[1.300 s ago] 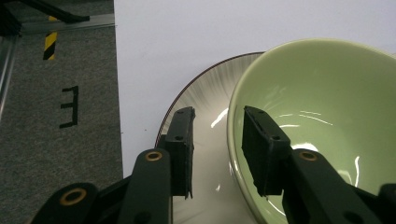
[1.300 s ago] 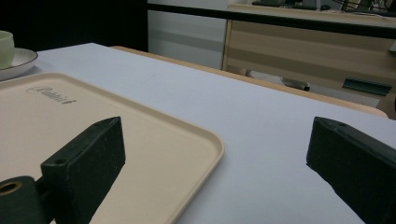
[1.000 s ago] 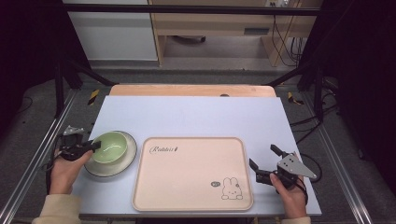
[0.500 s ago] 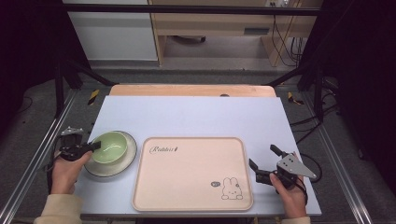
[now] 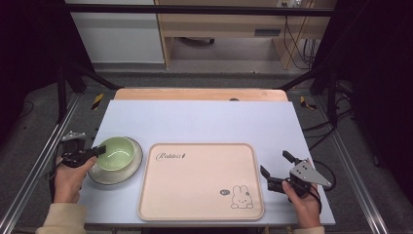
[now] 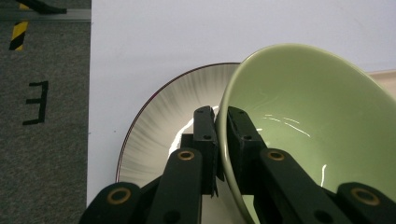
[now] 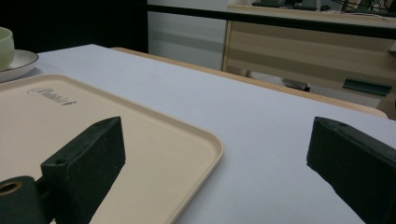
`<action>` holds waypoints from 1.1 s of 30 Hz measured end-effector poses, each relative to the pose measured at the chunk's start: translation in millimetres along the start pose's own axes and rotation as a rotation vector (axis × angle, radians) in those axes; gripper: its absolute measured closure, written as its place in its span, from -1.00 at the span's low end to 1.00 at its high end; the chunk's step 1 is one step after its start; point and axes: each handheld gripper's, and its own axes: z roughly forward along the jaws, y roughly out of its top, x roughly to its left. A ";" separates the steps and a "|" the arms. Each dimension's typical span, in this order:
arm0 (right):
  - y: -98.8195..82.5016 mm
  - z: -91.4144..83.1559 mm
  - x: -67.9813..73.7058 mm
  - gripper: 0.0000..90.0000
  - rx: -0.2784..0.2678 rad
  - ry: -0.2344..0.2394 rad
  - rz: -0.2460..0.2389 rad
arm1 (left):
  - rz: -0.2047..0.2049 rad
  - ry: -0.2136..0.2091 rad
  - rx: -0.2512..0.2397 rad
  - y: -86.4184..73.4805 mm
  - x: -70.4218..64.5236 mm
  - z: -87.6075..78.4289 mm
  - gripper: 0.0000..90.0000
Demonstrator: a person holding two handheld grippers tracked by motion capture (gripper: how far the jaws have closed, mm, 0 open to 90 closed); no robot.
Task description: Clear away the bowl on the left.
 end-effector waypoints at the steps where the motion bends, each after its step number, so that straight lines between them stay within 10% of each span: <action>1: 0.1 0.0 0.1 -0.90 -0.001 0.001 -0.001 | 0.000 -0.004 -0.007 1.0 -0.8 -1.0 0.84; 33: 1.4 -0.1 2.5 -0.90 -0.011 0.009 -0.008 | 0.040 -0.059 -0.092 16.1 -29.3 -18.3 0.84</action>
